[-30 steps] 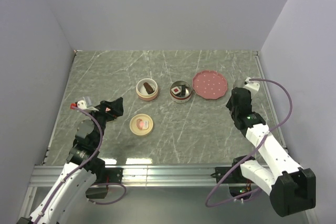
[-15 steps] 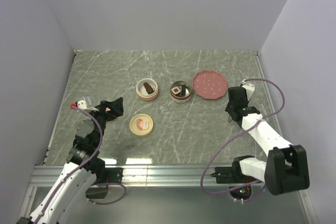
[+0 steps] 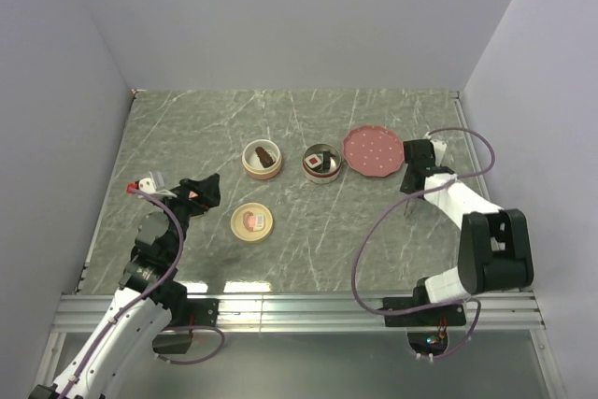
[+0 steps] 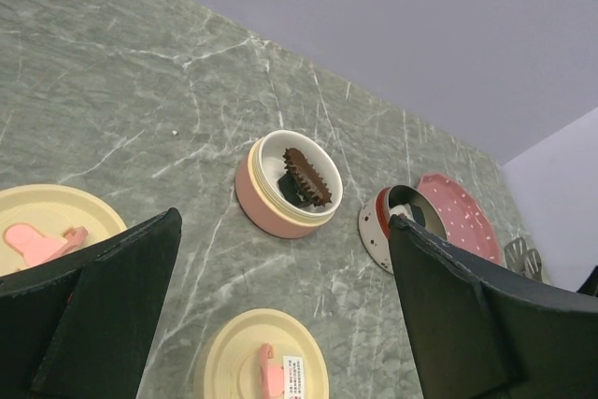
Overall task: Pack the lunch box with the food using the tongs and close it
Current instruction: Put down the clamp
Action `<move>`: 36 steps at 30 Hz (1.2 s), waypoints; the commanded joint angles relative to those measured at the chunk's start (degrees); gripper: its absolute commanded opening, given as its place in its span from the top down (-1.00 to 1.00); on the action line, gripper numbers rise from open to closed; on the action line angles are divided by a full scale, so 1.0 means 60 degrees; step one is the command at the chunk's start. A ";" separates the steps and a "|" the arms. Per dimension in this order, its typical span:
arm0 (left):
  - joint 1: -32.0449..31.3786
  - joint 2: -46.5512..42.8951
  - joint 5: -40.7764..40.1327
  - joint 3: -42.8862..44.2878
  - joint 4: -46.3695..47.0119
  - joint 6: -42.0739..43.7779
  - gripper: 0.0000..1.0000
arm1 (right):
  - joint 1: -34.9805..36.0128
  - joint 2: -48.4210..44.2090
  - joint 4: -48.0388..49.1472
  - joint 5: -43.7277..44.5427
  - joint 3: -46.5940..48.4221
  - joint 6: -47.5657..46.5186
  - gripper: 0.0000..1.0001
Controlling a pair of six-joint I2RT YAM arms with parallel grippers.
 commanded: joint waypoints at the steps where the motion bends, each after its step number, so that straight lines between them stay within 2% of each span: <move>1: -0.0009 0.0024 0.0171 -0.0011 0.0341 -0.0051 -0.99 | -0.0220 0.0657 -0.0165 -0.0059 0.0940 -0.0334 0.15; 14: -0.0023 0.0024 0.0083 -0.0040 0.0385 -0.0066 -0.99 | -0.1201 0.2576 -0.0604 -0.1040 0.3270 -0.1125 0.15; 23: -0.0023 -0.0006 0.0098 -0.0040 0.0370 -0.0066 -0.99 | -0.1275 0.4173 -0.1000 -0.1216 0.4602 -0.1360 0.16; 36: -0.0023 0.0053 -0.0019 -0.0040 0.0326 -0.0051 -0.99 | -0.1304 0.4277 -0.1146 -0.1173 0.4794 -0.1126 0.14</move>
